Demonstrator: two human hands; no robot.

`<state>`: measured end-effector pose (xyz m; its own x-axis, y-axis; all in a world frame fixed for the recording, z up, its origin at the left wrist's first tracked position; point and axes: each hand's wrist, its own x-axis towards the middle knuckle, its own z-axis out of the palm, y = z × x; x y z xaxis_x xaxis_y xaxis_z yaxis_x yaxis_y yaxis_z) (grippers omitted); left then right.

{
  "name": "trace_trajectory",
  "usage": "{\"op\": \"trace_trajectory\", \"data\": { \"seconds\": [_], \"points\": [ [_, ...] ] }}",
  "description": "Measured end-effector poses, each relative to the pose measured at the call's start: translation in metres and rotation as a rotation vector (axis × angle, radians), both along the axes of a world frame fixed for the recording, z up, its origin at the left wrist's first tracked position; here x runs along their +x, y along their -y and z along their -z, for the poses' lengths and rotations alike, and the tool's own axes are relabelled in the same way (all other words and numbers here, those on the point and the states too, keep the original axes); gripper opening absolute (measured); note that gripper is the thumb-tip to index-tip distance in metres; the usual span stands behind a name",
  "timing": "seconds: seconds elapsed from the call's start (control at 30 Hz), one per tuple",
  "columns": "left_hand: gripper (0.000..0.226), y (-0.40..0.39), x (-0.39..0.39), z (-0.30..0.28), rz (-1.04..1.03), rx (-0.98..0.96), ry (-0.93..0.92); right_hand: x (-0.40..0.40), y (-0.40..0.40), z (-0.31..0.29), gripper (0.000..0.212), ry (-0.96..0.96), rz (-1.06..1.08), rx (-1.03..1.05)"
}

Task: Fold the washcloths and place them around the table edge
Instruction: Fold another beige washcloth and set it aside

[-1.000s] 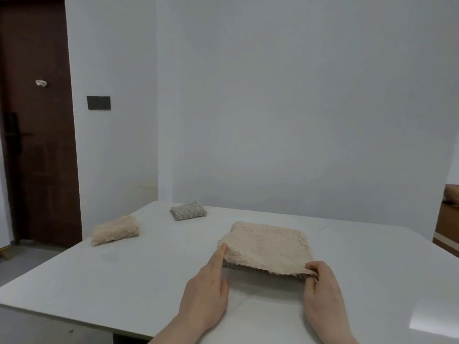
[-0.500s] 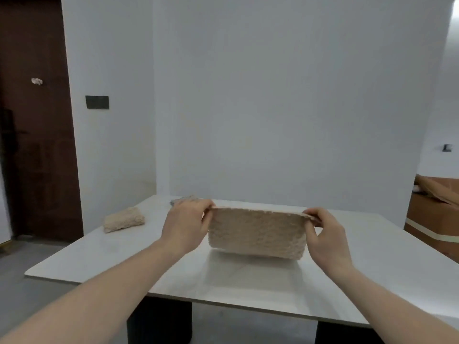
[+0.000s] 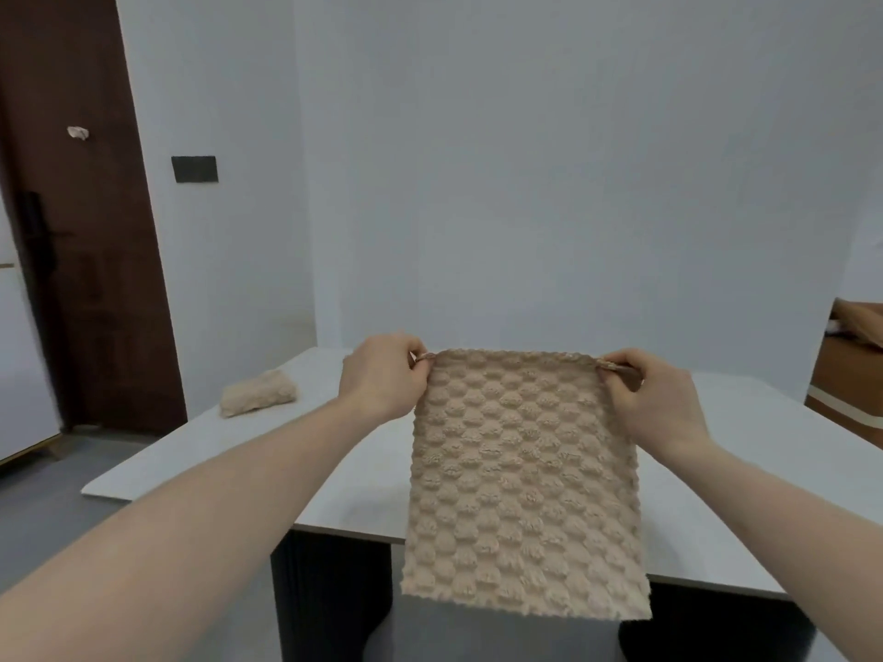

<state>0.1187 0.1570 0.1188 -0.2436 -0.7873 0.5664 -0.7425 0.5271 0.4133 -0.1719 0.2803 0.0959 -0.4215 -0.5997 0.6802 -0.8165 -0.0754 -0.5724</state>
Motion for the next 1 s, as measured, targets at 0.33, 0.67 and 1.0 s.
{"op": "trace_trajectory", "data": {
  "seconds": [0.33,0.67,1.0],
  "points": [
    [0.024,0.048,-0.033,0.053,-0.018,0.286,-0.117,-0.021,0.051,0.045,0.02,0.043,0.08,0.168],
    [0.015,0.069,-0.055,0.068,0.032,0.379,-0.285,-0.032,0.072,0.059,0.024,0.058,0.053,0.158],
    [0.021,0.055,-0.04,0.084,0.018,0.41,-0.238,-0.035,0.04,0.077,0.021,-0.02,-0.049,0.221]
  ]
}}
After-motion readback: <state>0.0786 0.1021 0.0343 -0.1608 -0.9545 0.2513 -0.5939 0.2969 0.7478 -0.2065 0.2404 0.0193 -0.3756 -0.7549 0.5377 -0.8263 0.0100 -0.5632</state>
